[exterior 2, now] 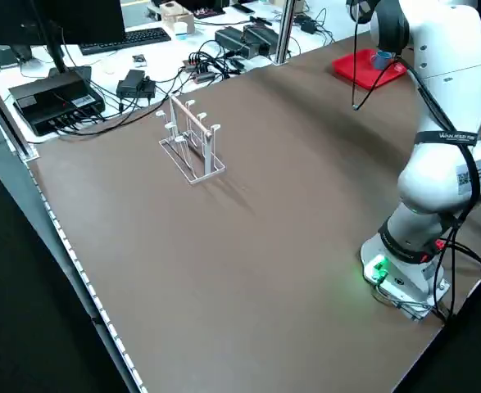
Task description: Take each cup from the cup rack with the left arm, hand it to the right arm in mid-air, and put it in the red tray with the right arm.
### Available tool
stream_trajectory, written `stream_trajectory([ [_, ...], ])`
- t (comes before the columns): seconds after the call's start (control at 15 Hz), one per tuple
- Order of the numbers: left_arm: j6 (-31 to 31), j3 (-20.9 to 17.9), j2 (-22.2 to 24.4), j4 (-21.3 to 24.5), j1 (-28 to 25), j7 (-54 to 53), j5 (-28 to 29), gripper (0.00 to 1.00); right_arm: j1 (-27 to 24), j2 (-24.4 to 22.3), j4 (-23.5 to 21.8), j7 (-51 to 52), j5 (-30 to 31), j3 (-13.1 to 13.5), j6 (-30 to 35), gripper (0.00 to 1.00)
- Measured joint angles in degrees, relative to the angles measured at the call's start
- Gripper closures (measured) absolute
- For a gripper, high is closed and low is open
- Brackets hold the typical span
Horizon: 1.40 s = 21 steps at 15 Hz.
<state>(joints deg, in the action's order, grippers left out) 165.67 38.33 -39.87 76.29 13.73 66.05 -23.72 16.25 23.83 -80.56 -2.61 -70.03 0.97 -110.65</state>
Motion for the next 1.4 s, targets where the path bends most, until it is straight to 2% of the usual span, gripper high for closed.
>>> stream_trajectory([
  [0.07,0.0,-0.1,0.0,-0.1,0.0,-0.2,0.0,0.17,-0.1,0.0,0.0,0.0,0.1,0.2,0.0,0.92],
  [0.2,0.0,-0.3,0.0,-0.4,0.0,-0.2,0.0,0.02,-0.3,0.1,-0.1,0.0,0.1,0.5,0.0,0.92],
  [0.4,0.0,-0.3,0.0,-0.8,0.0,-0.2,0.0,0.00,-0.6,0.2,-0.2,0.0,2.5,1.0,-0.1,0.92],
  [0.67,0.4,-0.4,0.2,-1.3,-1.0,-0.6,1.0,0.00,-1.4,1.7,-0.4,-0.2,10.7,1.2,-0.2,0.92],
  [0.93,-1.2,-0.5,1.0,-0.8,-5.5,-1.0,6.6,0.00,-2.4,6.4,-0.8,-0.2,24.0,1.3,-0.7,0.92],
  [1.2,-15.0,-0.4,2.0,-0.7,-10.8,-3.3,17.8,0.00,-2.6,11.2,-0.8,-0.1,36.0,1.3,-6.5,0.92],
  [1.27,-22.0,-0.3,3.0,-0.7,-13.0,-7.2,20.6,0.00,-2.7,12.7,-0.8,0.5,42.5,1.3,-6.8,0.92],
  [1.4,-28.4,-0.2,4.4,-0.7,-14.8,-13.0,21.0,0.00,-2.7,13.8,-0.8,2.8,48.2,1.2,-6.9,0.92],
])
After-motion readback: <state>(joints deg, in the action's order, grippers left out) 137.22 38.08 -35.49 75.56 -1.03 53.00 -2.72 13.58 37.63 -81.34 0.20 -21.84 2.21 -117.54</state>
